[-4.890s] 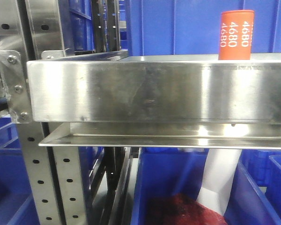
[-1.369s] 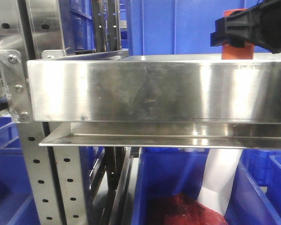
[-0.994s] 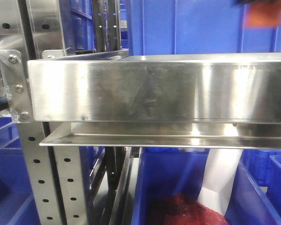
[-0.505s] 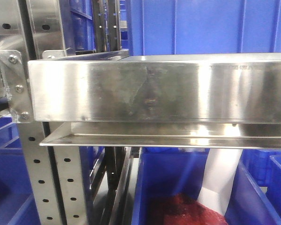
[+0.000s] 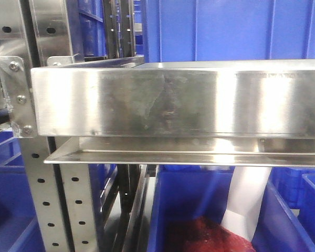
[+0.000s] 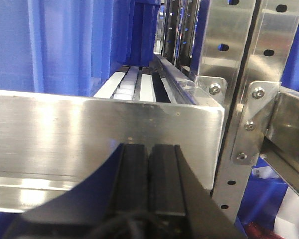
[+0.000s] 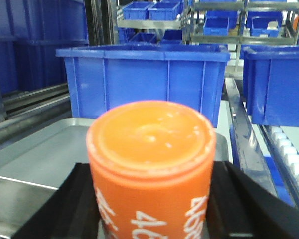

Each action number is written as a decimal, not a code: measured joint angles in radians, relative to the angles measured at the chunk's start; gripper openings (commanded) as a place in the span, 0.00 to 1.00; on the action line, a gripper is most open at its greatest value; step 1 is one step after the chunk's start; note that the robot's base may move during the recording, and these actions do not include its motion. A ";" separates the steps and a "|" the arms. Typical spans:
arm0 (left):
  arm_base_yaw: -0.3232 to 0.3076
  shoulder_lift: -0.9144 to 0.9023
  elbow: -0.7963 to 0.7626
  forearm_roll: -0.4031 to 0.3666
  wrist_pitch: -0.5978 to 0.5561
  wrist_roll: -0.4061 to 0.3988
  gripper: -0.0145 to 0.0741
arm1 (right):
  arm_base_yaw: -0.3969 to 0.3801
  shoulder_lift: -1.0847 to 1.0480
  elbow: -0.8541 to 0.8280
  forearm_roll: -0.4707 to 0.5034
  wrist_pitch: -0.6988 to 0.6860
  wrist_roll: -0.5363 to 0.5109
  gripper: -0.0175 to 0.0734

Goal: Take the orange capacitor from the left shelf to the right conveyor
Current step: 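Lift the capacitor with the right gripper and withdraw from the shelf, then drive the base away from the shelf holding the capacitor in the right gripper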

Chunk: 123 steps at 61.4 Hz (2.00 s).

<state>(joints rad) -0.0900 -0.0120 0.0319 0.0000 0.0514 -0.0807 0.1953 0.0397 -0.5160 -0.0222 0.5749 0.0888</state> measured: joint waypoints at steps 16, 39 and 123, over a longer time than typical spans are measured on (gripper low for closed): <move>0.000 0.000 0.000 0.000 0.000 0.000 0.05 | 0.000 0.000 0.002 0.000 0.000 0.000 0.35; 0.000 0.000 0.000 0.000 0.000 0.000 0.05 | 0.000 0.000 0.002 0.000 0.000 0.000 0.35; 0.000 0.000 0.000 0.000 0.000 0.000 0.05 | 0.000 0.000 0.002 -0.001 0.000 0.000 0.35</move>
<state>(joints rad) -0.0900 -0.0120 0.0319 0.0000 0.0514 -0.0807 0.1953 0.0397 -0.5142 -0.0235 0.5749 0.0888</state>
